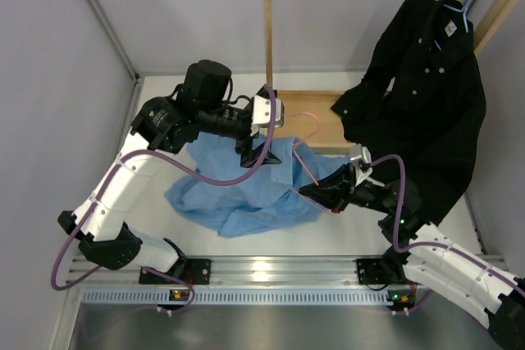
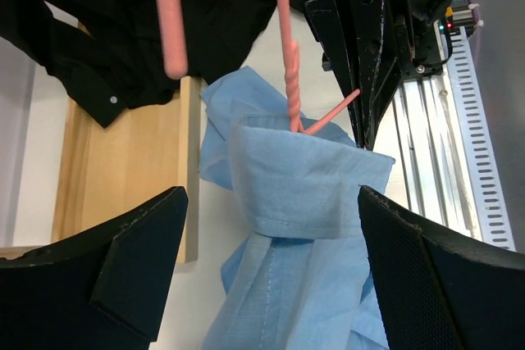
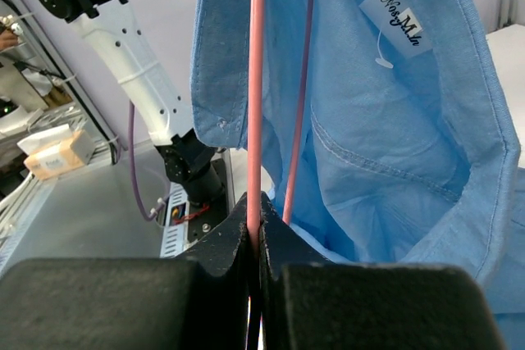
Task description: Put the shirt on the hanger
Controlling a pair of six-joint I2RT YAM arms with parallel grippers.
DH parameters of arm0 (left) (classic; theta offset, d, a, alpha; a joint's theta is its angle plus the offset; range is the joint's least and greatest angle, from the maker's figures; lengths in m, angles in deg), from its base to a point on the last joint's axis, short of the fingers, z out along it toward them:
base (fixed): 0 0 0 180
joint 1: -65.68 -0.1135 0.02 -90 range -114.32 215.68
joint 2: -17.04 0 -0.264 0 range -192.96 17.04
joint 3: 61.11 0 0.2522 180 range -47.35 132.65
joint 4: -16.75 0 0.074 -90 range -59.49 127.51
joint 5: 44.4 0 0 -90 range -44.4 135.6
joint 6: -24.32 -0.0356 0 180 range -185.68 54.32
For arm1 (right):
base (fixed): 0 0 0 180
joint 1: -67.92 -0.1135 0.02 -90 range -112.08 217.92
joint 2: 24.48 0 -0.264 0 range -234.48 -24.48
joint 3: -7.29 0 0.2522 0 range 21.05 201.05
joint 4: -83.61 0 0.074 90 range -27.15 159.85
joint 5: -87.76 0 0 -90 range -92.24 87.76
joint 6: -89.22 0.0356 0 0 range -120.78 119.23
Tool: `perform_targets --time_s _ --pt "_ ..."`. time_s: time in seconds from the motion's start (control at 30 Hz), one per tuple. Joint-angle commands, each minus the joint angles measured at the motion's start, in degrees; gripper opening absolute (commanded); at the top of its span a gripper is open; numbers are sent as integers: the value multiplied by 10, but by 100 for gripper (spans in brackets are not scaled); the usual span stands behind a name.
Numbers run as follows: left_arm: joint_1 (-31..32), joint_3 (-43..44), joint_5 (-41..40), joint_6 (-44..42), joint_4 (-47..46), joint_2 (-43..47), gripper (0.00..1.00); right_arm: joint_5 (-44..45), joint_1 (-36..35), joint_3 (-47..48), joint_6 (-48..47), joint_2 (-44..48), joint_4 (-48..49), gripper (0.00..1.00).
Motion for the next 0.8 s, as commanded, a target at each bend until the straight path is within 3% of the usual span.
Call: perform_targets --time_s 0.0,0.3,0.5,0.77 --pt "0 -7 26 20 7 1 88 -27 -11 11 -33 9 66 0" --pt "0 -28 32 81 11 1 86 -72 -11 30 -80 10 16 0" --pt "0 -49 42 72 28 0 62 -74 -12 49 -128 27 -59 0" --pt "1 -93 68 46 31 28 59 -74 -12 64 -147 29 -91 0"
